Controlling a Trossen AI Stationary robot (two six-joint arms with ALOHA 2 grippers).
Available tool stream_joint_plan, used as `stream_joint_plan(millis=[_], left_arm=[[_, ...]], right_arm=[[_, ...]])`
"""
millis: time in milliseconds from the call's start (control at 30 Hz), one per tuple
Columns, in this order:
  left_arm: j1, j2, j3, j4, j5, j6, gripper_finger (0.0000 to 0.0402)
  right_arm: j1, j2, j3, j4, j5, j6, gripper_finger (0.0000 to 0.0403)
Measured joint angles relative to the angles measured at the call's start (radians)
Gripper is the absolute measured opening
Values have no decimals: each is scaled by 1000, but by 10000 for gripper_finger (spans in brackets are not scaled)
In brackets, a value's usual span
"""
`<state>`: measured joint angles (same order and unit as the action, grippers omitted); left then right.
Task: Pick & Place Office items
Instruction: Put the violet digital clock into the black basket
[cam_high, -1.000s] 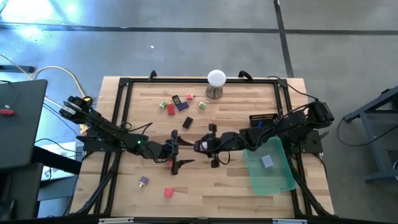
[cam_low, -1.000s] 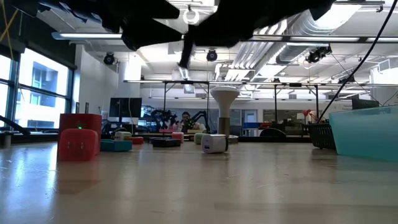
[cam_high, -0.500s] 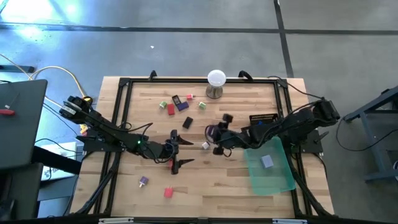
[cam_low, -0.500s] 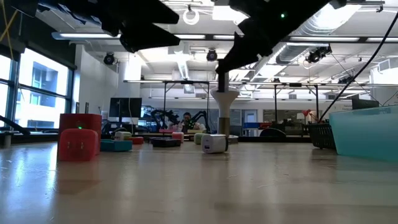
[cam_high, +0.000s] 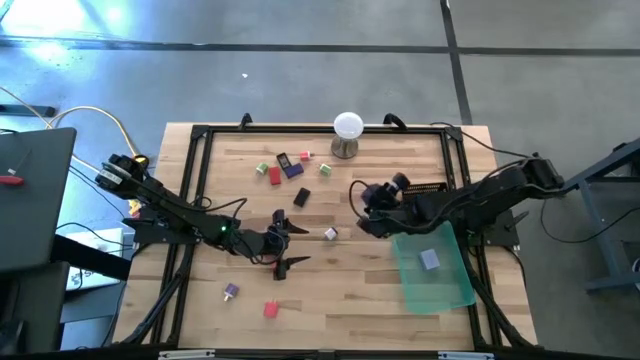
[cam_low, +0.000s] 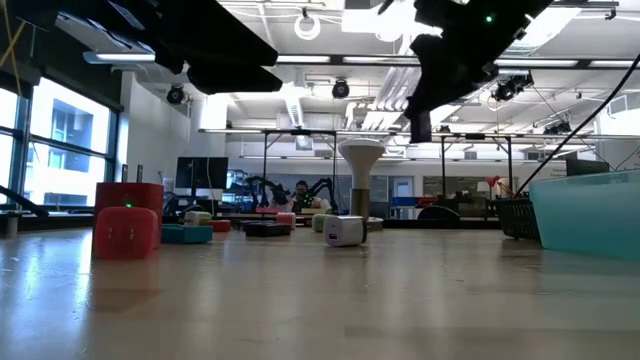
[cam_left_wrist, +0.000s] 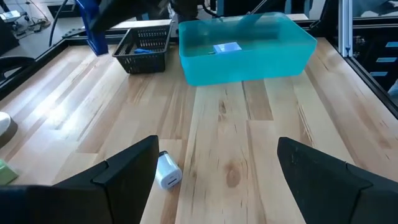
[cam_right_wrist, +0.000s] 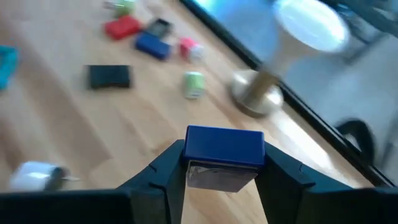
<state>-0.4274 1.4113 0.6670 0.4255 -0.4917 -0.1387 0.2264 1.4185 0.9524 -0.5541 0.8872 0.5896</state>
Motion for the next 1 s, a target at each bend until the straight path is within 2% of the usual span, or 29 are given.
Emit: stream_joint_plan(millis=[100, 367, 567, 767, 1000], left_arm=[[0, 0, 0, 0, 0, 0, 320], [0, 0, 0, -2, 2, -3, 320], [0, 0, 0, -10, 2, -19, 320], [0, 1, 0, -18, 2, -19, 320], [0, 1, 0, -29, 2, -40, 320]], right_arm=[[-11, -2, 0, -117, 50, 130, 144], [-70, -24, 0, -465, 34, 510, 145], [-69, -39, 0, -639, 26, 733, 145], [-40, -48, 0, -776, -56, 850, 145], [-21, -59, -37, -799, -134, 885, 145]])
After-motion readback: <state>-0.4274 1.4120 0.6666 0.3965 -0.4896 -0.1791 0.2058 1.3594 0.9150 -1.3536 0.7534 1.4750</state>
